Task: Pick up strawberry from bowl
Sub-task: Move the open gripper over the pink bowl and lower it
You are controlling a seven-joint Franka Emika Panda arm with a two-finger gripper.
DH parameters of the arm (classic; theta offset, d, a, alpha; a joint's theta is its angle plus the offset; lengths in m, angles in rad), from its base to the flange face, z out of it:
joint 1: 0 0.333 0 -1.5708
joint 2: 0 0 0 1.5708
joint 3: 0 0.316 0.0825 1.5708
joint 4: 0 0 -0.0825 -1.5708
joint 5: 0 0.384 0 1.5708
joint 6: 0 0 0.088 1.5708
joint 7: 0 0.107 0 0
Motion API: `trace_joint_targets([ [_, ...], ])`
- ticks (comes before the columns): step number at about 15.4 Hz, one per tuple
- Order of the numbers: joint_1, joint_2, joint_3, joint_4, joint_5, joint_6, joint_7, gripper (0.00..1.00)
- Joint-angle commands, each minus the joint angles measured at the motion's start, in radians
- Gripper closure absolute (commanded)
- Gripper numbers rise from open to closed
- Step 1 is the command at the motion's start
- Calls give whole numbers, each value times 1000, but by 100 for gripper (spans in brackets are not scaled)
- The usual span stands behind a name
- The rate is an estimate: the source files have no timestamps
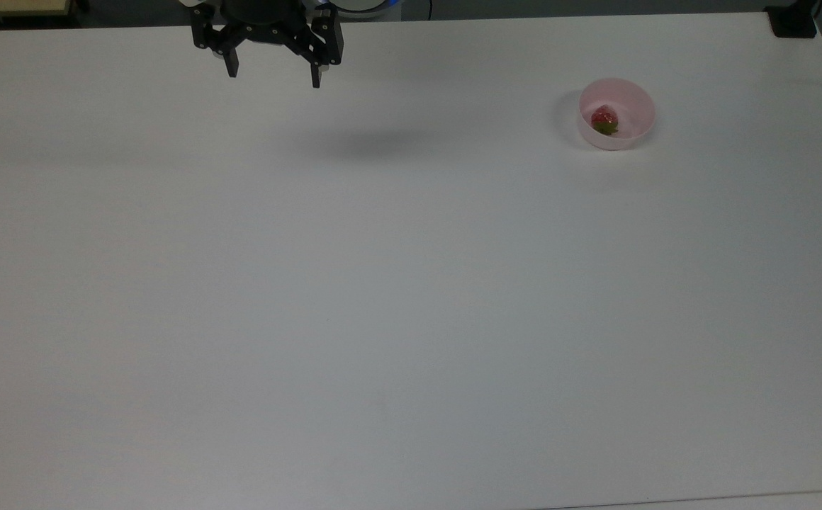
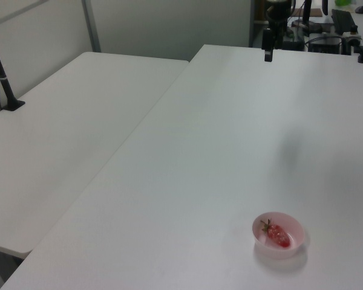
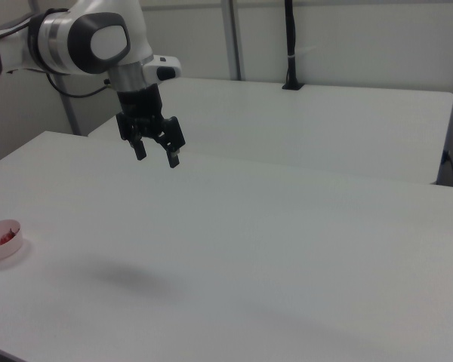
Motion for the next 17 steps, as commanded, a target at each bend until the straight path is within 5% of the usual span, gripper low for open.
trace_joint_targets([
  [1, 1, -4, 4, 9, 5, -16, -34, 0],
  [8, 93, -2, 10, 5, 6, -28, -33, 0],
  [17, 543, 76, 9, -46, 71, -18, 2, 0],
])
